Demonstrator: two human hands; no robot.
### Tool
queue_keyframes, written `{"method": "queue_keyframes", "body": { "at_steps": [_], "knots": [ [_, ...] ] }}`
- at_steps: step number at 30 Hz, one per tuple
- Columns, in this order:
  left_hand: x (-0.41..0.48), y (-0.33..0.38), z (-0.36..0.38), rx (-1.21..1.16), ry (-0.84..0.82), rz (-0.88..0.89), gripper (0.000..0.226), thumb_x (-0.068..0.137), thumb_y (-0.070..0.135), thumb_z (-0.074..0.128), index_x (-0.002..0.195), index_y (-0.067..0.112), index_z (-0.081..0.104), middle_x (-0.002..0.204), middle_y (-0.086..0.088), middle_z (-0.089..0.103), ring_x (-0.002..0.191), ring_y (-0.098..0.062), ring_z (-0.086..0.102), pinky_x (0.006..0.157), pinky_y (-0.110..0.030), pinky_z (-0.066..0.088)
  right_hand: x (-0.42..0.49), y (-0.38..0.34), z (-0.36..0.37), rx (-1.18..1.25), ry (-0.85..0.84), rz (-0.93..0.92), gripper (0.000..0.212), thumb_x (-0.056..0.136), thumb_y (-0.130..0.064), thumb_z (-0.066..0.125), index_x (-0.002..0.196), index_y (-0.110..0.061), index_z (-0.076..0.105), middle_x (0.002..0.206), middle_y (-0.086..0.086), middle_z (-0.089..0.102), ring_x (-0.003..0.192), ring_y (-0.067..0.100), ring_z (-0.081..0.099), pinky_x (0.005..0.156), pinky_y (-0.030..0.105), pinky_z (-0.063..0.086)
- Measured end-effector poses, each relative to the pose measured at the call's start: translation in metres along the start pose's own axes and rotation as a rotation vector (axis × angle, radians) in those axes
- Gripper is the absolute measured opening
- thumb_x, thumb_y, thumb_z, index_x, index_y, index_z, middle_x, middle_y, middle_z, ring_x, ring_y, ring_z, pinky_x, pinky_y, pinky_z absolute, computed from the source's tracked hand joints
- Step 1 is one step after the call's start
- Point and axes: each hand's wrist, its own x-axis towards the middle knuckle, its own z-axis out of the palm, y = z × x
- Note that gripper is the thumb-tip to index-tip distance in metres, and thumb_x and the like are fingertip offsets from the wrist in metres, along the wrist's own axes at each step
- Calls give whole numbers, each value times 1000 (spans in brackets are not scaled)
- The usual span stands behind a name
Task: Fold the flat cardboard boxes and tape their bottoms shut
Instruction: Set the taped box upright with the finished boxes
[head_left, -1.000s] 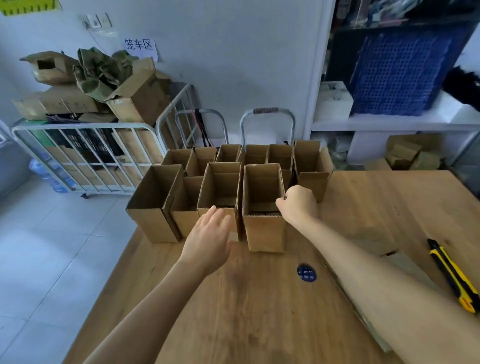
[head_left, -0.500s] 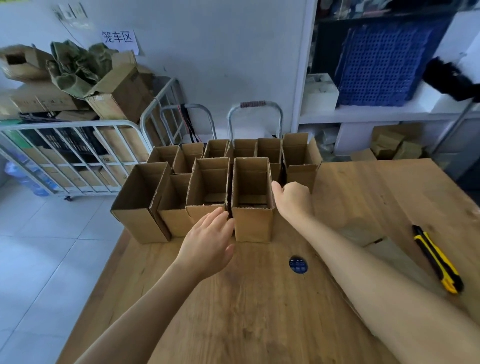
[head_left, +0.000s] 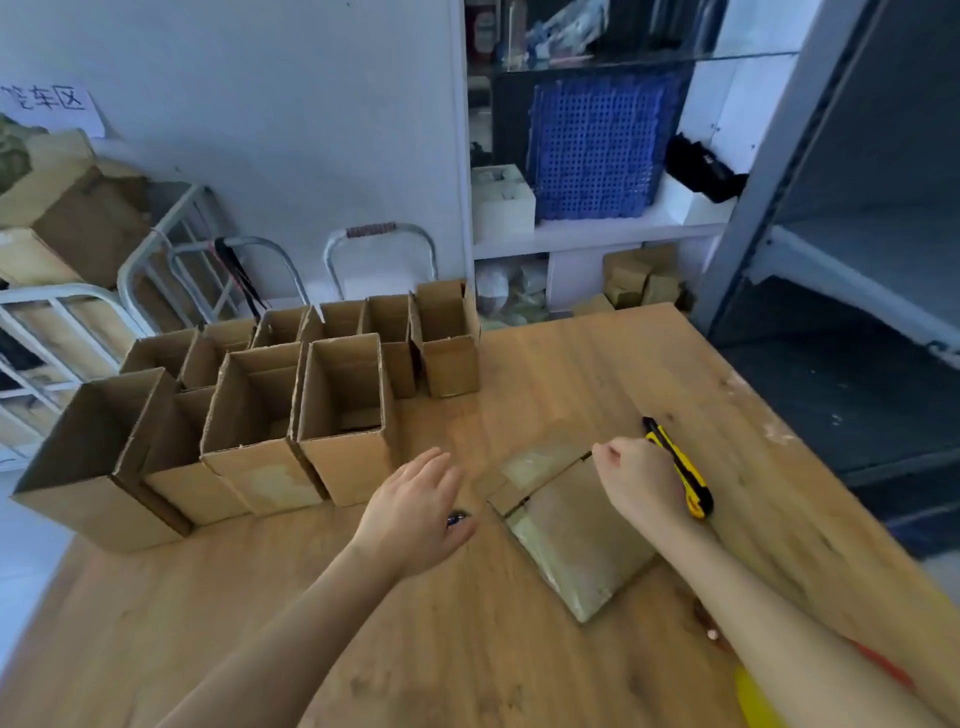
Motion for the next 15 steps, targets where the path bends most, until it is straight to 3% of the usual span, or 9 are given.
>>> {"method": "queue_keyframes", "body": {
  "at_steps": [4, 7, 9, 11, 12, 15],
  "knots": [
    [32, 27, 17, -28, -70, 26, 77, 87, 68, 25, 144, 17, 37, 151, -3, 35, 145, -21, 22, 116, -32, 24, 1, 47, -1, -32, -99, 114, 31, 95, -20, 49, 73, 0, 57, 70, 14, 59, 64, 28, 45, 51, 36, 25],
    [52, 43, 33, -43, -160, 18, 71, 91, 63, 37, 145, 17, 33, 153, -4, 31, 144, -22, 21, 115, -33, 24, 4, 72, 1, -85, -216, 137, 24, 95, -20, 50, 78, -4, 56, 72, 7, 56, 70, 26, 51, 47, 30, 28],
    [62, 51, 43, -44, -214, 14, 68, 91, 61, 43, 144, 18, 33, 151, -3, 33, 141, -22, 27, 112, -34, 30, 8, 83, 4, -123, -329, 129, 18, 96, -25, 51, 90, -9, 58, 83, 5, 60, 86, 28, 59, 55, 31, 38],
    [66, 57, 52, -43, -259, 9, 65, 89, 60, 47, 140, 20, 34, 145, -1, 37, 134, -21, 35, 106, -35, 38, 14, 89, 7, -149, -404, 141, 34, 96, -28, 53, 121, -5, 58, 112, 11, 64, 108, 30, 59, 75, 35, 49],
    [68, 60, 56, -43, -277, 6, 66, 89, 59, 49, 140, 21, 34, 145, 0, 37, 133, -21, 35, 104, -35, 39, 16, 89, 8, -149, -425, 149, 41, 95, -29, 55, 127, -3, 54, 119, 13, 63, 112, 30, 58, 82, 36, 50],
    [68, 65, 65, -42, -311, -3, 70, 89, 57, 52, 144, 19, 29, 150, -1, 32, 140, -21, 27, 108, -36, 36, 21, 89, 13, -158, -480, 146, 31, 89, -29, 63, 110, -6, 59, 110, 12, 65, 104, 30, 60, 79, 37, 51]
  ]
}}
